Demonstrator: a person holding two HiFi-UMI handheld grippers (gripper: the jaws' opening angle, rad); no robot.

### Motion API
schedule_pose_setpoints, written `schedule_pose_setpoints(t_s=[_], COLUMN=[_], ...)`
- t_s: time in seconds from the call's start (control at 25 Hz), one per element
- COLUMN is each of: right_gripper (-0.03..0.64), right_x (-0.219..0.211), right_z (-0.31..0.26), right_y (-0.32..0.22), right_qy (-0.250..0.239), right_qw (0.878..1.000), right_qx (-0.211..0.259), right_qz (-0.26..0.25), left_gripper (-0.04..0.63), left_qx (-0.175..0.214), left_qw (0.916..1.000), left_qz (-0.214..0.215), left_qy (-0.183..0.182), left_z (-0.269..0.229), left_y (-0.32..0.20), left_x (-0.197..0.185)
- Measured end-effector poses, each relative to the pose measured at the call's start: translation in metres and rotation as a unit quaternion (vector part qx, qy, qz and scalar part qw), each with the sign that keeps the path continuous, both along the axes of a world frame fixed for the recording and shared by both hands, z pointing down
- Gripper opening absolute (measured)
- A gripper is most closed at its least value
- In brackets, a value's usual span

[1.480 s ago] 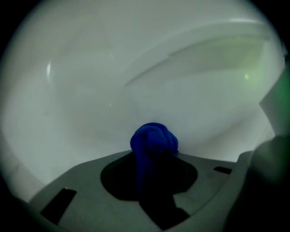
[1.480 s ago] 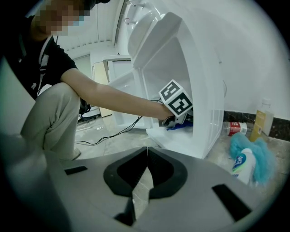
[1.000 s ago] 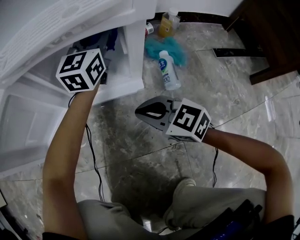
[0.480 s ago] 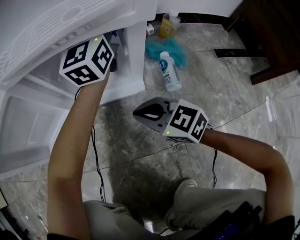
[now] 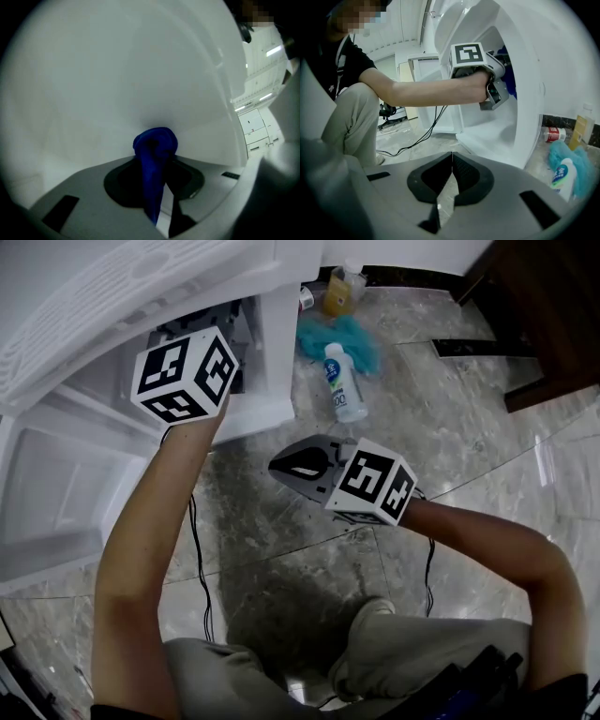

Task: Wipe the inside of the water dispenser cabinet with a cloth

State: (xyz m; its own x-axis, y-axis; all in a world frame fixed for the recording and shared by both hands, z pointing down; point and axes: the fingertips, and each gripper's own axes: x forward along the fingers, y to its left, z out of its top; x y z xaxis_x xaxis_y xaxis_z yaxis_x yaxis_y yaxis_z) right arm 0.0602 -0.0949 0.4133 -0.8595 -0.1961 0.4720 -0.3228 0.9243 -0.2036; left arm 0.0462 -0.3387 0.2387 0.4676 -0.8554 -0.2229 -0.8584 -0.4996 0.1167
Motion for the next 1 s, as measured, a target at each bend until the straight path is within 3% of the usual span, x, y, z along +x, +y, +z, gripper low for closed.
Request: schedule_pose_setpoints(t_s=[0.12, 0.32, 0.48, 0.72, 0.84, 1.0], right_gripper=[-0.002, -0.002, -0.002, -0.002, -0.002, -0.002], right_x=[-0.004, -0.004, 0.000, -0.004, -0.006, -0.017], right_z=[0.001, 0.004, 0.007, 0.005, 0.011, 0.012], right_y=[0.000, 0.003, 0.005, 0.008, 0.009, 0.010], right_qy=[0.002, 0.008, 0.022, 0.040, 0.063, 0.076], right_qw=[1.000, 1.000, 1.000, 0.999, 0.998, 0.997], right_qx=[-0.001, -0.005, -0.006, -0.003, 0.002, -0.002], right_qz=[-0.003, -0.003, -0.003, -0.008, -0.015, -0.022], left_gripper=[0.110, 0.110, 0.110, 0.110, 0.110, 0.110], left_qx=[-0.002, -0.003, -0.009, -0.054, -0.062, -0.103], left_qw=[0.9999, 0.9973, 0.9979, 0.9957, 0.9855, 0.9541], left_qz=[0.002, -0.018, -0.016, 0.056, 0.112, 0.153], left_qy=[-0.014, -0.072, -0.061, -0.050, -0.112, -0.236], left_z=[0.002, -0.008, -0.009, 0.009, 0.020, 0.066], left_y=[0.000, -0.032, -0.031, 0.008, 0.031, 0.070], left_x=[0.004, -0.001, -0.001, 0.009, 0.011, -0.011])
